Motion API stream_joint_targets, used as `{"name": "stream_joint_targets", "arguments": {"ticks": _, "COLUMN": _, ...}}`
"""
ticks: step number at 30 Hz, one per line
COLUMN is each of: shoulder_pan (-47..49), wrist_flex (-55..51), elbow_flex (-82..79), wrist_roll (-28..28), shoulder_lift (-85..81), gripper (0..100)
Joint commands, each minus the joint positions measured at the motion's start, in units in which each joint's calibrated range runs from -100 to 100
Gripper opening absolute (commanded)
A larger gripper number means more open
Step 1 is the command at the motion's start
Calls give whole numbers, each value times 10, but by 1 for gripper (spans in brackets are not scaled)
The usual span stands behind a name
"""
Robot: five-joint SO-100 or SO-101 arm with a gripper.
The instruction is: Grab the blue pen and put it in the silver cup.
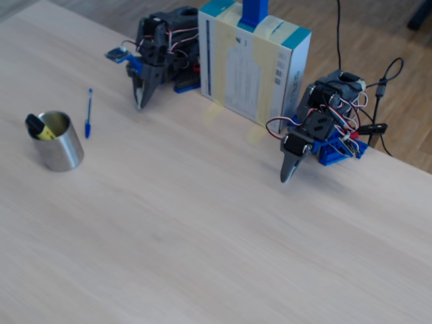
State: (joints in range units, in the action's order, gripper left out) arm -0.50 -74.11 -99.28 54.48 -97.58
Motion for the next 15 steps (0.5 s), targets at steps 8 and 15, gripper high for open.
{"name": "stream_joint_targets", "arguments": {"ticks": 8, "shoulder_pan": -3, "wrist_flex": -12, "elbow_flex": -4, "wrist_roll": -1, "shoulder_lift": 1, "gripper": 2}}
{"name": "stream_joint_targets", "arguments": {"ticks": 15, "shoulder_pan": -3, "wrist_flex": -12, "elbow_flex": -4, "wrist_roll": 0, "shoulder_lift": 0, "gripper": 2}}
